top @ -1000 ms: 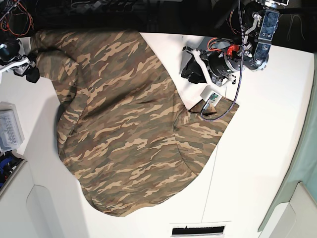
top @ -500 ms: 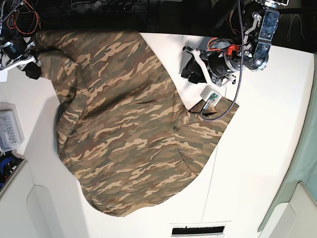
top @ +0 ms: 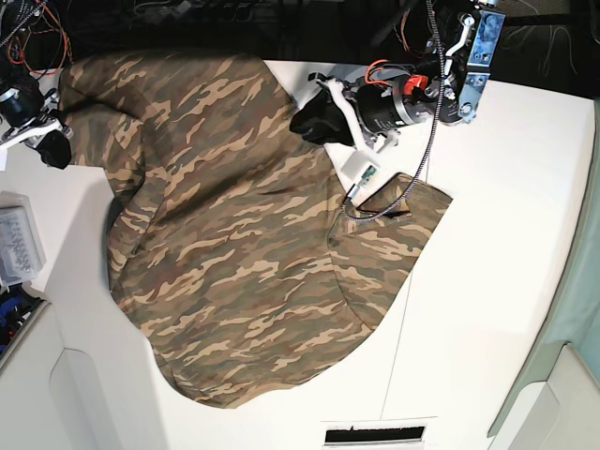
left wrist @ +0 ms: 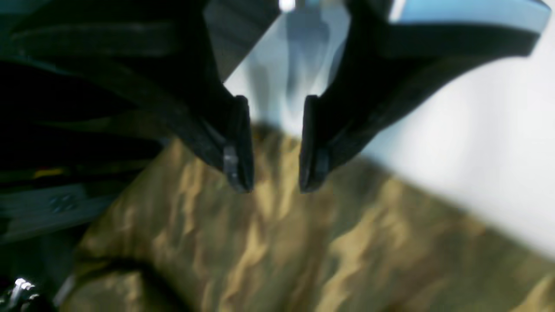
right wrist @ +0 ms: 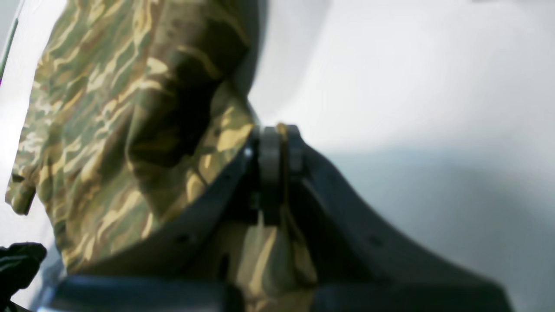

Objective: Layout the t-shirt on the table in an organized manner, then fold the t-shirt properly
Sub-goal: 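Drag the shirt edge with the left gripper across toward the right gripper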

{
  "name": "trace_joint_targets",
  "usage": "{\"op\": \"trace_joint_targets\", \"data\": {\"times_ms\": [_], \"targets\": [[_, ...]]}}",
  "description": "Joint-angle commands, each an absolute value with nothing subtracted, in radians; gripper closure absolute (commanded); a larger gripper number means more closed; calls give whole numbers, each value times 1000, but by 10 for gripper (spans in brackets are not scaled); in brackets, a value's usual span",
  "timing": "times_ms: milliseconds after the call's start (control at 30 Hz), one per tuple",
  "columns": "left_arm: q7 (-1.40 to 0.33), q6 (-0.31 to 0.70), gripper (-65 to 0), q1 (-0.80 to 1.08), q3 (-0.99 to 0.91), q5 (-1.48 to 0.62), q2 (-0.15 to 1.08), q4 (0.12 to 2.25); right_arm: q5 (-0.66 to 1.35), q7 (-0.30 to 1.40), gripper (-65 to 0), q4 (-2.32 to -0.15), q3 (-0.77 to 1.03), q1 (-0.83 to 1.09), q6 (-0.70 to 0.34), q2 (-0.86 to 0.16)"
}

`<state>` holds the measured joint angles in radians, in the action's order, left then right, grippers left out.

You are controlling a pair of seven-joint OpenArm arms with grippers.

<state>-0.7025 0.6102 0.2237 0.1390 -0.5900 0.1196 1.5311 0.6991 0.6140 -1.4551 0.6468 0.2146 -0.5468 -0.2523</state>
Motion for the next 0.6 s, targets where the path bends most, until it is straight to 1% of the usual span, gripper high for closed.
{"op": "trace_joint_targets", "data": {"times_ms": [0, 133, 200, 333, 400, 467, 500, 567], "targets": [[-683, 621, -180, 216, 148, -609, 109, 1546, 715, 595, 0, -1475, 653, 205, -557, -271], [-670, 620, -180, 216, 233, -589, 94, 1545, 714, 595, 0, -1475, 653, 206, -557, -271], [-653, 609, -180, 216, 287, -542, 94, 1543, 714, 595, 0, -1475, 653, 205, -557, -271], [-633, 542, -180, 216, 378, -471, 94, 1531, 714, 595, -3, -1475, 653, 206, -557, -271], [-623, 529, -180, 216, 402, -446, 94, 1517, 714, 595, -77, -1475, 653, 206, -558, -271], [-615, 527, -180, 216, 408, -435, 94, 1497, 714, 600, -136, -1475, 653, 206, -557, -271], [-609, 527, -180, 216, 408, -435, 94, 1486, 714, 603, -155, -1475, 653, 206, -558, -271], [-602, 527, -180, 216, 405, -435, 95, 1467, 709, 603, -164, -1475, 653, 206, -558, -271]]}}
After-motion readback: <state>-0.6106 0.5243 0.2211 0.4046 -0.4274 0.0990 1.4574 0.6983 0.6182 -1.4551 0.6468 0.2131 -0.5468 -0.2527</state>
